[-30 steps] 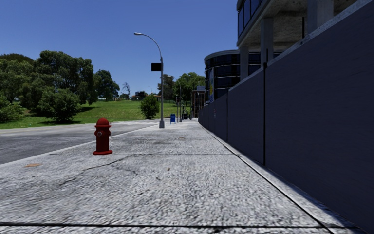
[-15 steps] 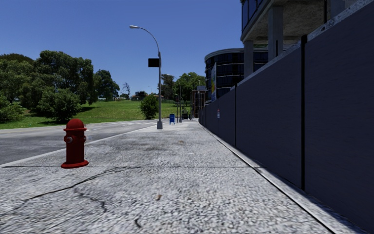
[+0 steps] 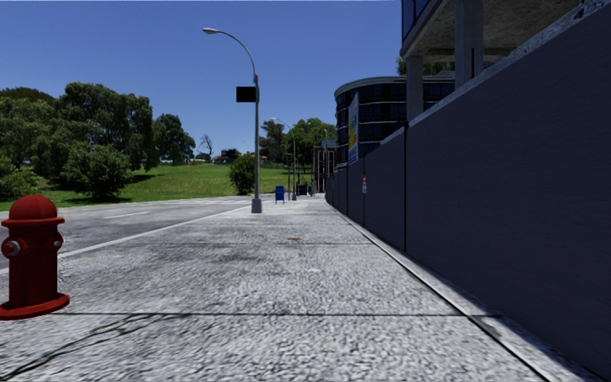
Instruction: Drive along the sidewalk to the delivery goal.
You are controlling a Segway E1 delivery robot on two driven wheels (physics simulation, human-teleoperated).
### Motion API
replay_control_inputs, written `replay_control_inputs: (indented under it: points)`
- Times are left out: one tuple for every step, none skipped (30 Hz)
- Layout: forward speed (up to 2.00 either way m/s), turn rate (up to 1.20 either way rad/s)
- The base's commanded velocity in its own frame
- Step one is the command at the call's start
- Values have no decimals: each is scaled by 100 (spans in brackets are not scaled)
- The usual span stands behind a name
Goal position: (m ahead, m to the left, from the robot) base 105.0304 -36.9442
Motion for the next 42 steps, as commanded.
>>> replay_control_inputs:
  points:
    - [200,0]
    - [200,0]
    - [200,0]
    - [200,0]
    - [200,0]
    - [200,0]
    - [200,0]
    - [200,0]
    - [200,0]
    - [200,0]
    - [200,0]
    - [200,0]
    - [200,0]
    - [200,0]
    - [200,0]
    - [200,0]
    - [200,0]
    - [200,0]
    - [200,0]
    - [200,0]
    - [200,0]
    - [200,0]
    - [200,0]
    - [200,0]
    - [200,0]
    - [200,0]
    - [200,0]
    - [200,0]
    - [200,0]
    - [200,0]
    - [200,0]
    - [200,0]
    - [200,0]
    - [200,0]
    - [200,0]
    - [200,0]
    - [200,0]
    - [200,0]
    - [200,0]
    - [200,0]
    - [200,0]
    - [200,0]
